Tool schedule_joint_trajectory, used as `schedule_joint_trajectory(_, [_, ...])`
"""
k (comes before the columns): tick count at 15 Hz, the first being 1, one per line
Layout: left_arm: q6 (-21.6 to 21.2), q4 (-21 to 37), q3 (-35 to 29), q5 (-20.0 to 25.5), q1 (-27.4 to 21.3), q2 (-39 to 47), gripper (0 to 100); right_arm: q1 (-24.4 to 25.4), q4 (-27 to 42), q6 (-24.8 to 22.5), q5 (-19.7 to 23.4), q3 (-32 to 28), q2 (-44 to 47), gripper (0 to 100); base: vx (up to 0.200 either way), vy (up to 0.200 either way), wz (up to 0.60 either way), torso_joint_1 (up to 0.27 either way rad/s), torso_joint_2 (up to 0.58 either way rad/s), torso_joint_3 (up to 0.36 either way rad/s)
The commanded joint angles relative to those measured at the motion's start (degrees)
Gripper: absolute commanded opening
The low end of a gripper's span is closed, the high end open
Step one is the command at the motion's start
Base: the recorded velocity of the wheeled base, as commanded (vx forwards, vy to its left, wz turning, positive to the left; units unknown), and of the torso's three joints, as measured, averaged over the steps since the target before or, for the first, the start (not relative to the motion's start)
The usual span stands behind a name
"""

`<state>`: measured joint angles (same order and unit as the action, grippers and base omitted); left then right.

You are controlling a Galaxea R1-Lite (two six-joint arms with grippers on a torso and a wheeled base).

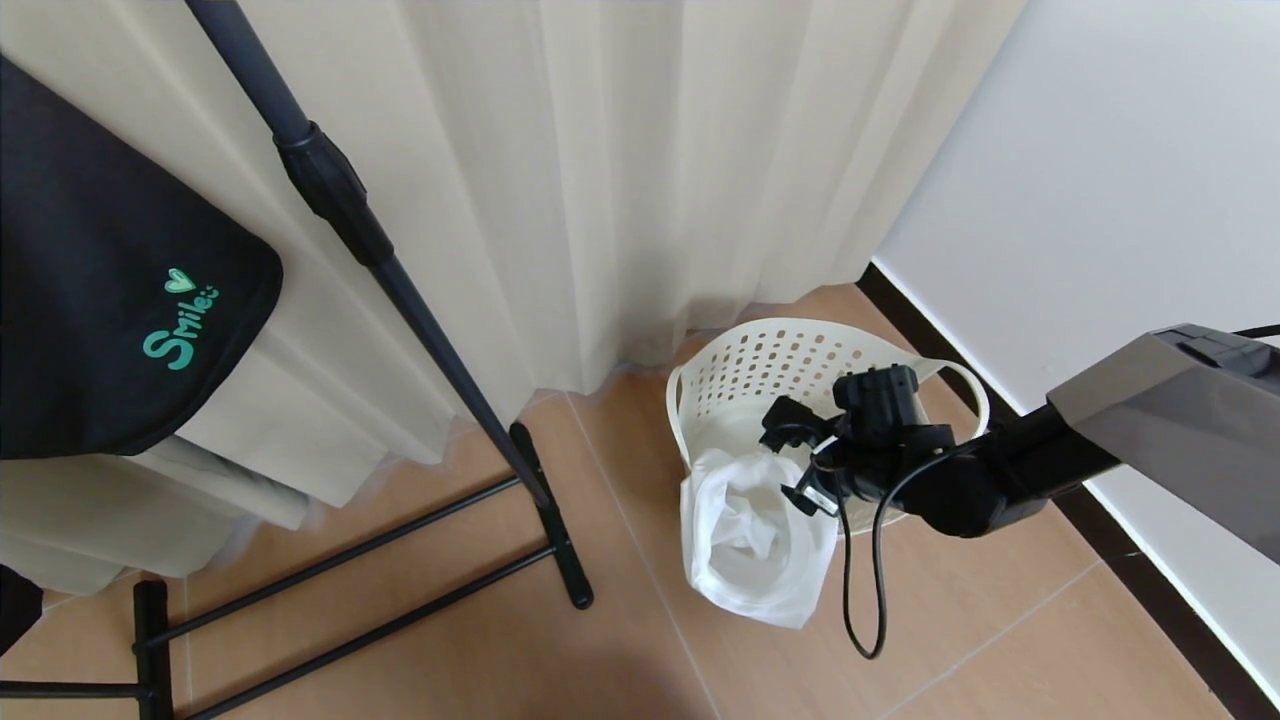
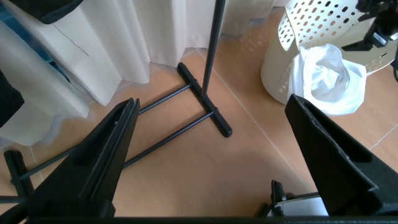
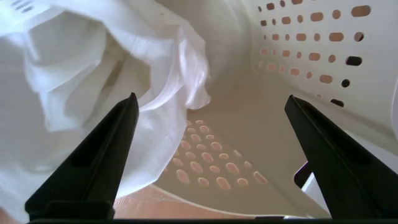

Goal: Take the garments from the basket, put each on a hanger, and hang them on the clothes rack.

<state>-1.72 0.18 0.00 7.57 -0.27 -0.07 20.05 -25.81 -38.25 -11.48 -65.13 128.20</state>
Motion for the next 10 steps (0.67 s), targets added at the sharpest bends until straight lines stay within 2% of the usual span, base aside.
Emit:
schedule_joint_trajectory(1, [0.05,-0.01,0.00,-0.01,0.00,0.07,100,0.86,-0.12,0.29,0.06,1.85,-2.16,100,0.000,0.000,0.00,0.000,0.00,0.000])
schedule_joint_trajectory(10, [-0.04,-0.01,0.00,-0.01,0.00,0.07,100,0.34,0.06,0.20,-0.38,-5.18,6.36,100,0.000,0.000,0.00,0.000,0.00,0.000])
